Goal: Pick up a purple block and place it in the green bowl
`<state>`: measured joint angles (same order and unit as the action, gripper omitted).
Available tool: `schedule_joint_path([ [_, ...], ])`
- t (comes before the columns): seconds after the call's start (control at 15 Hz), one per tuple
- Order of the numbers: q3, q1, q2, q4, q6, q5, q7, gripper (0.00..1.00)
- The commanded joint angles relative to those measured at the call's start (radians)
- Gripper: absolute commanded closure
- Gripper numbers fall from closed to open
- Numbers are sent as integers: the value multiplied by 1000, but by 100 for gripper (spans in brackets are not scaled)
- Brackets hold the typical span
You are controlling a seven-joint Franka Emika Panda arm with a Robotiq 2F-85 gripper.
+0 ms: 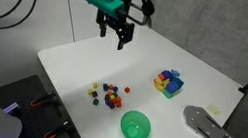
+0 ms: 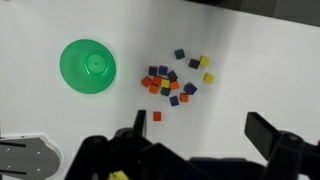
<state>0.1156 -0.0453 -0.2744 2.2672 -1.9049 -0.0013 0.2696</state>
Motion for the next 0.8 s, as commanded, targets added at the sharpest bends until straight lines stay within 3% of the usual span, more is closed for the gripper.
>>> schedule_joint_path([
  [0.0,-42,15,41,39,-106,-10,-76,0],
  [0.27,-75,26,97,81,-226,-19,-127,0],
  [0.73,-79,30,155,82,-260,-7,-113,0],
])
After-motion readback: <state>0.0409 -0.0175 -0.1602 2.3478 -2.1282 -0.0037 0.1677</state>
